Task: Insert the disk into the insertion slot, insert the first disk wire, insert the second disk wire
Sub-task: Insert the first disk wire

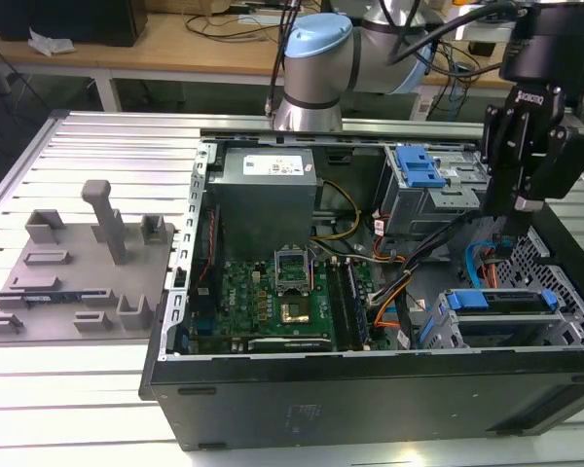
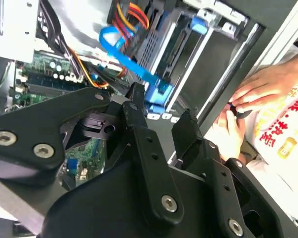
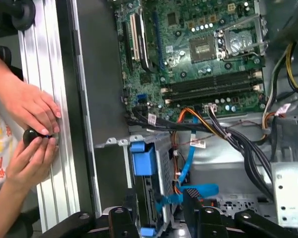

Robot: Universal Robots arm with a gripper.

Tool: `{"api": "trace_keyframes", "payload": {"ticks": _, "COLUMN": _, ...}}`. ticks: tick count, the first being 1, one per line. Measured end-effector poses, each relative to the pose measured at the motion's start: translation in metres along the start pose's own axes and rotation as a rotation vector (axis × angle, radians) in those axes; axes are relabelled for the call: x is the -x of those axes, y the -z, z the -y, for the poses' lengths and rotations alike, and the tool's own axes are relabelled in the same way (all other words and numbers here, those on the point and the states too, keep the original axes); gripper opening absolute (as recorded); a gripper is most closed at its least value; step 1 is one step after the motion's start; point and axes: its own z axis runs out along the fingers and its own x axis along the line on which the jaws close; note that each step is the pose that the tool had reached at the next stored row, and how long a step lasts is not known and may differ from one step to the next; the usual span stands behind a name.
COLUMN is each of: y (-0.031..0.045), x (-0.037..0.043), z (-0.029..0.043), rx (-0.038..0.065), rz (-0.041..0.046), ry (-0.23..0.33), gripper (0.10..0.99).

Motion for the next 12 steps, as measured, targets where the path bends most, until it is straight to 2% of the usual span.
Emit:
{"api": "trace_keyframes", "payload": {"ticks": 1, "y": 0.0001, "x": 0.0016, "z": 0.0033, "rx": 0.000, "rz": -0.0002, "ry": -0.001, "gripper": 0.502}}
{"api": "trace_keyframes", "payload": {"ticks": 2, "y": 0.0004, "x": 0.0055, "z": 0.0101, "rx": 0.001, "rz": -0.0010, "ry": -0.002, "gripper": 0.502}}
{"api": "trace_keyframes", "payload": {"ticks": 6, "y": -0.0002, "x": 0.0136, "z": 0.0216, "rx": 0.001, "rz": -0.0016, "ry": -0.004, "gripper": 0.502}}
{"api": "trace_keyframes", "payload": {"ticks": 7, "y": -0.0012, "x": 0.0181, "z": 0.0258, "rx": 0.001, "rz": -0.0015, "ry": -0.004, "gripper": 0.502}}
{"api": "trace_keyframes", "payload": {"ticks": 9, "y": -0.0047, "x": 0.0273, "z": 0.0254, "rx": 0.003, "rz": -0.0017, "ry": -0.008, "gripper": 0.502}}
{"api": "trace_keyframes", "payload": {"ticks": 12, "y": -0.0066, "x": 0.0299, "z": 0.0245, "rx": -0.005, "rz": -0.0009, "ry": -0.019, "gripper": 0.502}}
